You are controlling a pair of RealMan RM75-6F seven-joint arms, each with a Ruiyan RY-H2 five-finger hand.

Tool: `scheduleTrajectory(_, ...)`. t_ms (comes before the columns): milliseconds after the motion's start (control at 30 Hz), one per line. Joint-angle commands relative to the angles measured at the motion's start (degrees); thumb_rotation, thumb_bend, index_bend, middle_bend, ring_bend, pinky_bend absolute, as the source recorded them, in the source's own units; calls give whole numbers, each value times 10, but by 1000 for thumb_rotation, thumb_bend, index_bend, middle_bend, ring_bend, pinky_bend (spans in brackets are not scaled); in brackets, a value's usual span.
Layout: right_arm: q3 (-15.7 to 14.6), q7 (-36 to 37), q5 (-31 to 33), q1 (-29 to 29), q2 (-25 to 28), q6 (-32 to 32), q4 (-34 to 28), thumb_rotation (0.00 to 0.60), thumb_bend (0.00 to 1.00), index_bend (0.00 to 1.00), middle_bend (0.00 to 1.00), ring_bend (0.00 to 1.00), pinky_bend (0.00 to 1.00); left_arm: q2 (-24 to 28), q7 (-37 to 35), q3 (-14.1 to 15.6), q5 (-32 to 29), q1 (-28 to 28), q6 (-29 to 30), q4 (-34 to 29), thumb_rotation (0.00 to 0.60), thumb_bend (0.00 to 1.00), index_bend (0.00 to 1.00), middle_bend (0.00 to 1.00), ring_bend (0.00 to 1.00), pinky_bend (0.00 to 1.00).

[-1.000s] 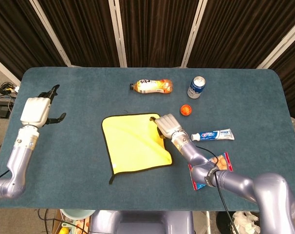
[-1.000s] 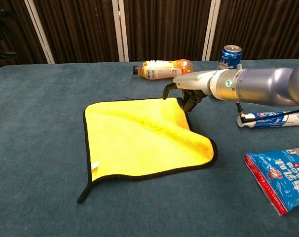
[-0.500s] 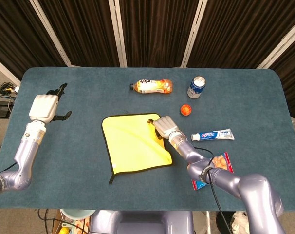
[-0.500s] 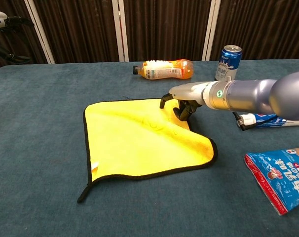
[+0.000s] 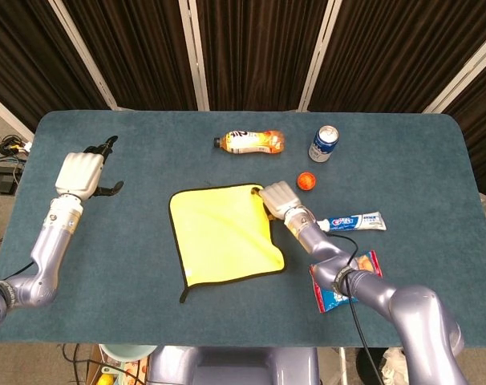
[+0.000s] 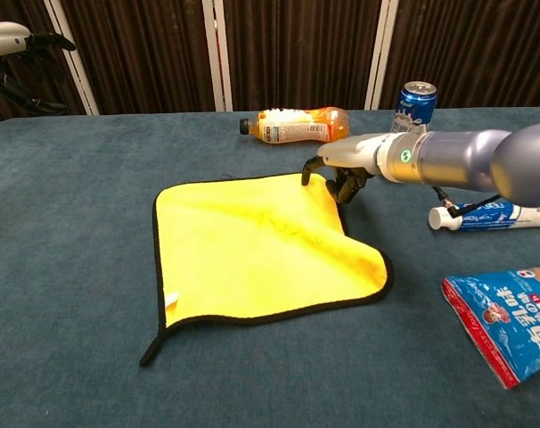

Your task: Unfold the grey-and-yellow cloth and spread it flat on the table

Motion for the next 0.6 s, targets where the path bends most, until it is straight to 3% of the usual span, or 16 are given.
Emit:
scheduleTrajectory(33,2,17,-13,9,-2,-13,28,600,790,186,1000,1000,1000,-4,4,-2,-6,-5,-5,6,581,272,0,226,223,486)
scheduleTrajectory(367,-6,77,-58,21,-14,-50,106,600,785,188,1000,1000,1000,-22,18,-2,-33,-25,-31,36,580,272,0,228,223,490)
scheduleTrajectory(600,-12,99,-90,5,11,-11,67,600,782,187,1000,1000,1000,-19,8,-1,-22,-28,-32,33,582,272,0,229,223,490)
